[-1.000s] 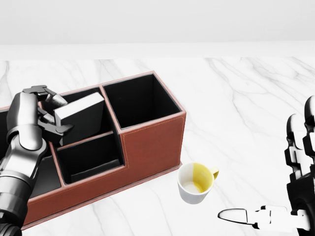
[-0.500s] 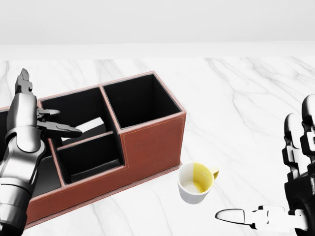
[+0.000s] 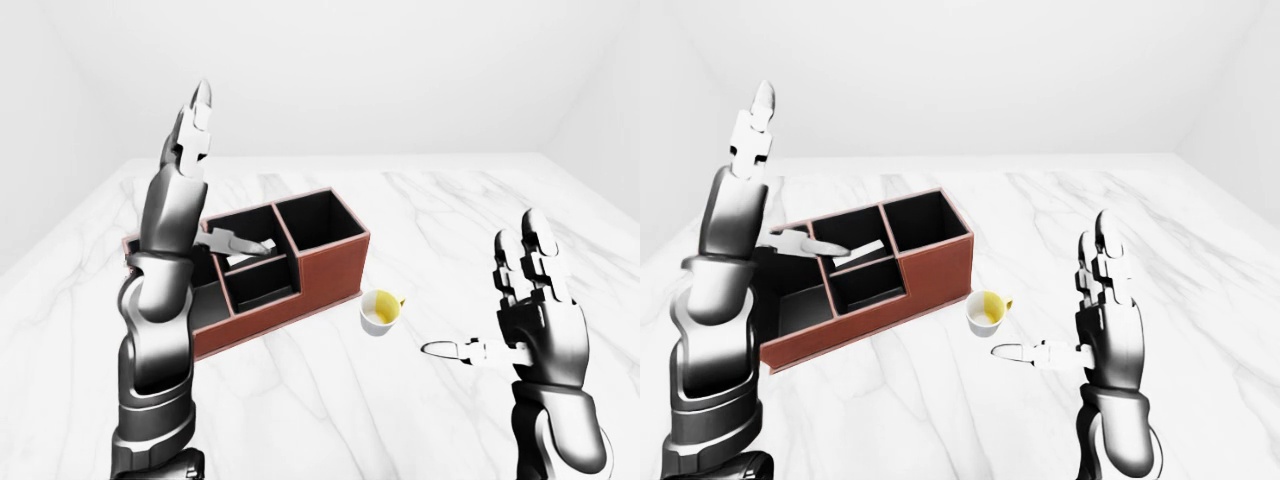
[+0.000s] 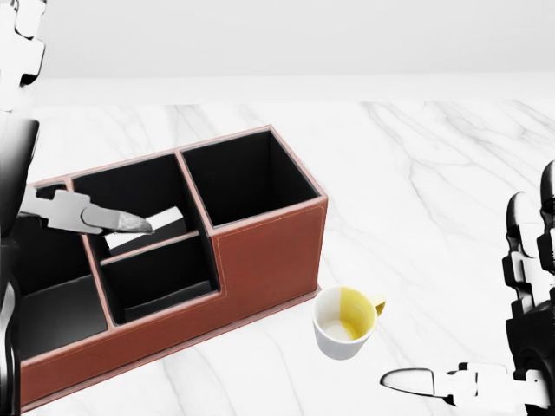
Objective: Pick up the book and place it in the front compartment of the caddy.
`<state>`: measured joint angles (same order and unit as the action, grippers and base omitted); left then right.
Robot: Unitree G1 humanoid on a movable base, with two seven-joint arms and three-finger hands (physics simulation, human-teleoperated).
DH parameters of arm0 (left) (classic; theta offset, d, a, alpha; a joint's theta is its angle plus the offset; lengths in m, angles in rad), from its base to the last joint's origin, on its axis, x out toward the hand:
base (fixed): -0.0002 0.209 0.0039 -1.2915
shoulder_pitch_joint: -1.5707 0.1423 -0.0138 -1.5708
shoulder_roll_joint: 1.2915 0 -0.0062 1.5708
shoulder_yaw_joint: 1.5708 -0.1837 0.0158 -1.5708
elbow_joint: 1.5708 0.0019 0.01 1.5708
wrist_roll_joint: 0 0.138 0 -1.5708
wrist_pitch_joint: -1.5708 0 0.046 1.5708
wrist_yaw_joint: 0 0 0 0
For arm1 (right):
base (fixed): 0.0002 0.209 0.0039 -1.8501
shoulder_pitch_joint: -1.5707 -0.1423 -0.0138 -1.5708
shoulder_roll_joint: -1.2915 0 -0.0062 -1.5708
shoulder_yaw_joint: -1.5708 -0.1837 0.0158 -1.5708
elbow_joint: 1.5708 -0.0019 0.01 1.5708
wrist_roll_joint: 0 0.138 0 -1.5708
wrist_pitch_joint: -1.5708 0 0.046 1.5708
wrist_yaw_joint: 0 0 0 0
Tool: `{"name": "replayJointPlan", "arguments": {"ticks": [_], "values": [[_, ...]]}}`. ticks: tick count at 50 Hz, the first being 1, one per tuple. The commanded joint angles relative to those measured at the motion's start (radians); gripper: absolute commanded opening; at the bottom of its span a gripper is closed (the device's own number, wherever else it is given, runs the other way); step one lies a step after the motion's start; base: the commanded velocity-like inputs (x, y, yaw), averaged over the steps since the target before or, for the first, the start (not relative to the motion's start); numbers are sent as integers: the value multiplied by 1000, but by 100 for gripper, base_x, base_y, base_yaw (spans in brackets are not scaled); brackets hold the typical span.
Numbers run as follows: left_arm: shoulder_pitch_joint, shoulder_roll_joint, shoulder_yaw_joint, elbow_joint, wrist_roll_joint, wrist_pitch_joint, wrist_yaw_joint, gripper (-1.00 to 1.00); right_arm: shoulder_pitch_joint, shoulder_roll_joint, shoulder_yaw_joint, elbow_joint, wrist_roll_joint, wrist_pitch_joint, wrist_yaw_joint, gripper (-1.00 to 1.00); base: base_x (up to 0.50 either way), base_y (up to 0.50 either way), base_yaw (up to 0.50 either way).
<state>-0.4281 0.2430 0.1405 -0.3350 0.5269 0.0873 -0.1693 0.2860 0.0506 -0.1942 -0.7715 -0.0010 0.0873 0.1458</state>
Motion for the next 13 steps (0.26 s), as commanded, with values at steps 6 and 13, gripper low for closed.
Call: {"name": "replayJointPlan", "arguments": {"ticks": [6, 13], "values": [[66, -456, 238, -712, 428, 0, -529, 100, 10, 7, 2, -56, 4, 0, 6, 99, 0, 0, 0], [371, -592, 365, -712, 114, 0, -461, 100, 26, 14, 8, -82, 3, 0, 9, 99, 0, 0, 0]]}}
